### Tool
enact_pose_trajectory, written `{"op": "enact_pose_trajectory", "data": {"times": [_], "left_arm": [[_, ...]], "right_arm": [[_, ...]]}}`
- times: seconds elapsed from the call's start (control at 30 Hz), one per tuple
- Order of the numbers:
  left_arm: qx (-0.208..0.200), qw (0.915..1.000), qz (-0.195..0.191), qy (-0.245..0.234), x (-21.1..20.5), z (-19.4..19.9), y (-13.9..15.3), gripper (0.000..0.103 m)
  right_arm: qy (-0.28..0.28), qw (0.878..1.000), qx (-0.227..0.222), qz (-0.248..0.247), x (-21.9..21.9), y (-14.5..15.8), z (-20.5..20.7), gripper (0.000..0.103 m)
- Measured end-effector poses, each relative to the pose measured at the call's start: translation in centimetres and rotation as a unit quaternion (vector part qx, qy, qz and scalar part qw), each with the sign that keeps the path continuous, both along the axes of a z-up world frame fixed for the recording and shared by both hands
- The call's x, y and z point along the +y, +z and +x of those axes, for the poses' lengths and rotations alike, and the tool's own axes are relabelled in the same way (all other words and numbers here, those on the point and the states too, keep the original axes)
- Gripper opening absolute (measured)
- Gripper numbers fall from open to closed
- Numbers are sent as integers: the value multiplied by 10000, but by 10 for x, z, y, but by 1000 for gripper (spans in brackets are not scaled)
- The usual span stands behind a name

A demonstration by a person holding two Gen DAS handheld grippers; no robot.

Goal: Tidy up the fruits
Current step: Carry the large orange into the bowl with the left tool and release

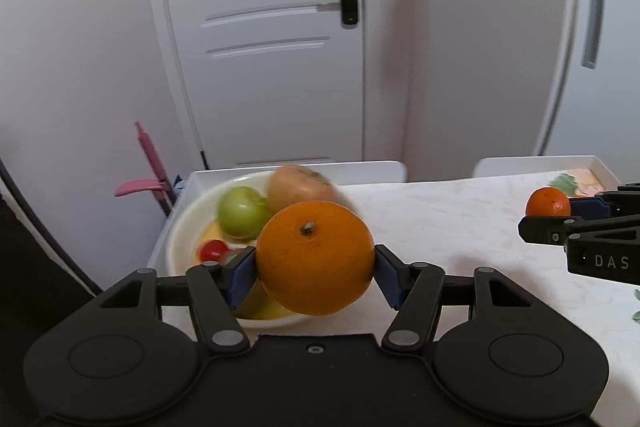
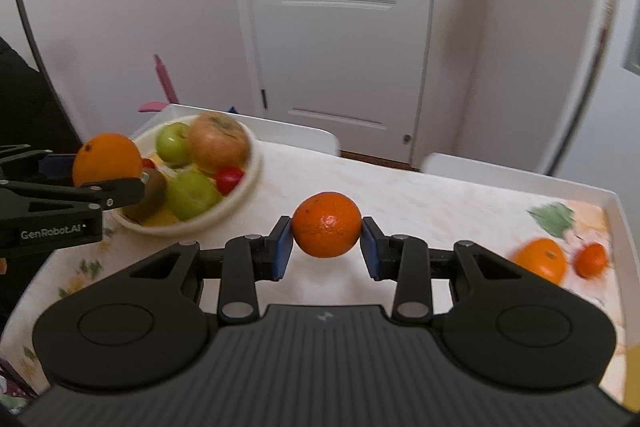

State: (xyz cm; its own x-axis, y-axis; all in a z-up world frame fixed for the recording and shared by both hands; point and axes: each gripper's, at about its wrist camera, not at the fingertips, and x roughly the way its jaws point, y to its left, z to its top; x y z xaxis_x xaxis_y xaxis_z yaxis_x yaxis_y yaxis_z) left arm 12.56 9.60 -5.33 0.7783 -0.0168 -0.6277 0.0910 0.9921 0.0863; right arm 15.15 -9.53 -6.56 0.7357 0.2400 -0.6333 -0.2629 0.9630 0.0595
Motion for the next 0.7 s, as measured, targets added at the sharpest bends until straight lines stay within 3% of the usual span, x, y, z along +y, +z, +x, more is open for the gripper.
{"op": "enact_pose_trajectory", "data": {"times": [0.37,0.7], "left_arm": [[168,9998,-11,87,70,46,-10,66],[395,9992,50,-42,104,86,-32,66]], "right_arm": [[208,9997,118,47,76,-5,39,51],[262,9994,235,27,118,-17,66,51]]}}
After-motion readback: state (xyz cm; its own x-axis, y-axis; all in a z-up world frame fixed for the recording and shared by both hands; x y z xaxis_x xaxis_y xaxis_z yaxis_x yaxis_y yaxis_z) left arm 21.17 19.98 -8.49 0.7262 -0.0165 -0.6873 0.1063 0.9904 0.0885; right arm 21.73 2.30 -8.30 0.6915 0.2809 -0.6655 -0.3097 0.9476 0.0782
